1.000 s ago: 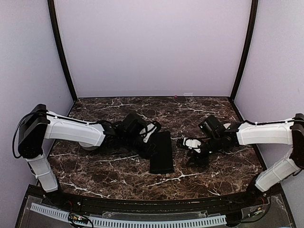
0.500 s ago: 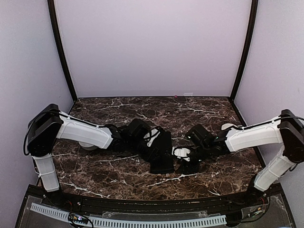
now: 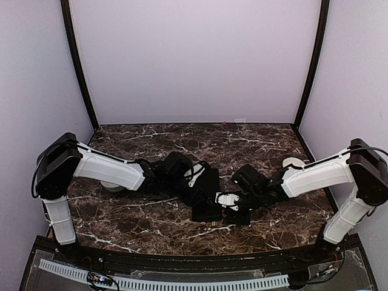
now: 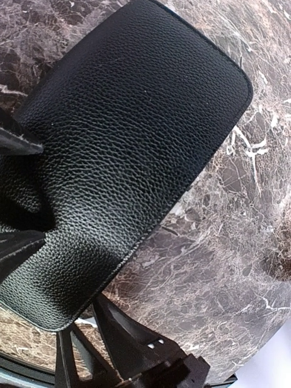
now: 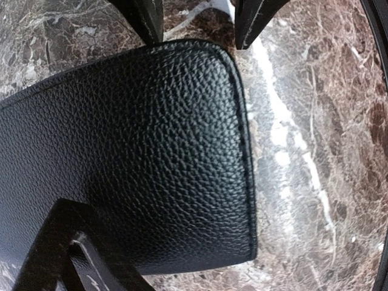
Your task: Sort the hair-cutting tools
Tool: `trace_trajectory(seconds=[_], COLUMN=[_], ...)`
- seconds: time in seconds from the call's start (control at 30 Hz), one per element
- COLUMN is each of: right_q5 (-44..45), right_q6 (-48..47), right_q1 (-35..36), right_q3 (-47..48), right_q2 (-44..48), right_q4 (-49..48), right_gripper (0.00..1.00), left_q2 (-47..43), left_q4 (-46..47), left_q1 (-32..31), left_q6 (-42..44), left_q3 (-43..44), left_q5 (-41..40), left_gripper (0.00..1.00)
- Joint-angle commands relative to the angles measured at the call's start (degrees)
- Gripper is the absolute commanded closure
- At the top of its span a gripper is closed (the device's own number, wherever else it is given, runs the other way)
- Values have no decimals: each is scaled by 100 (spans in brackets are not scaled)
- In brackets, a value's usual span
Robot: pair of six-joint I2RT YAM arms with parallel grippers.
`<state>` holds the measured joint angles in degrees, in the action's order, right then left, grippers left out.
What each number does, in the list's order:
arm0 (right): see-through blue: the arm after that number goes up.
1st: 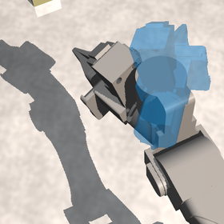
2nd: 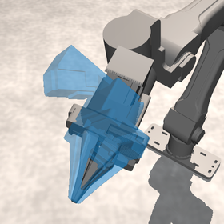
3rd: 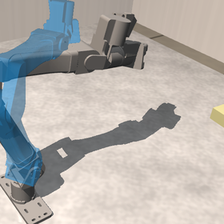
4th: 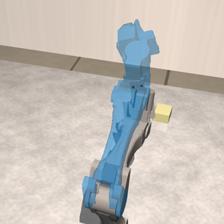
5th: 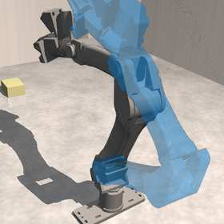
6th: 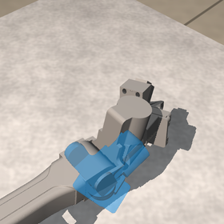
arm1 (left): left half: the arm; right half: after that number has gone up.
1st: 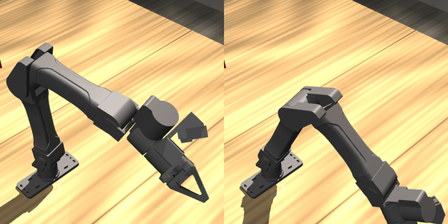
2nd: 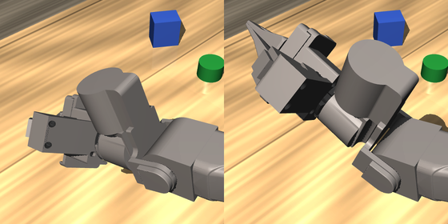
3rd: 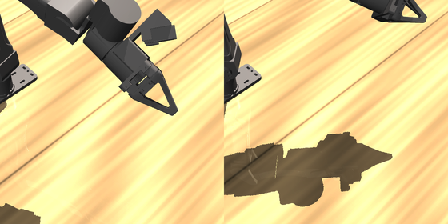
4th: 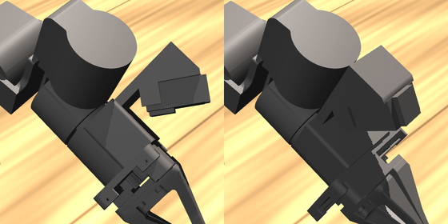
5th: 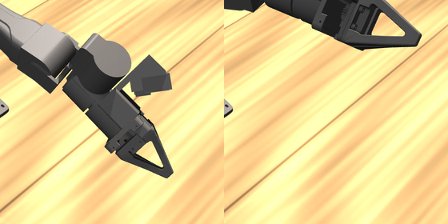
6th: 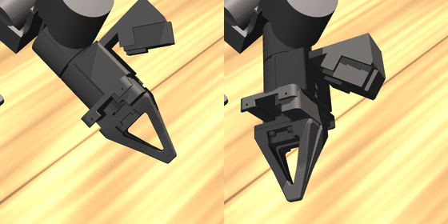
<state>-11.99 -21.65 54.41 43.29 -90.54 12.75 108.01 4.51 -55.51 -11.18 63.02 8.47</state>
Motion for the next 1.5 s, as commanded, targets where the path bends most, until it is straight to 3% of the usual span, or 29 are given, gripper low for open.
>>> trace_trajectory(seconds=[0.0, 0.3, 0.6, 0.8, 1.0, 1.23, 1.47], right_q5=[105, 128, 375, 410, 250, 161, 64], right_q6=[129, 143, -215, -628, -662, -682, -681], right_q1=[69, 69, 29, -35, -40, -37, -40], right_q3=[97, 192, 220, 294, 323, 303, 318], right_q2=[-187, -332, -148, -119, -126, -120, -122], right_q4=[-220, -366, -139, 77, 60, 99, 139], right_gripper=[63, 73, 99, 100, 100, 100, 100], left_q2=[63, 41, -70, -731, -1536, -1098, -539], left_q4=[110, 120, 64, 478, 1842, 2449, 2939], left_q1=[-30, -30, -30, -146, -998, -1770, -1906], left_q6=[46, 73, 155, 626, 1585, 2465, 3221], left_q3=[-100, -128, -219, -841, -1994, -2049, -1902], left_q5=[164, 155, 44, -152, -1452, -2584, -3405], left_gripper=[57, 58, 57, 47, 42, 43, 45])
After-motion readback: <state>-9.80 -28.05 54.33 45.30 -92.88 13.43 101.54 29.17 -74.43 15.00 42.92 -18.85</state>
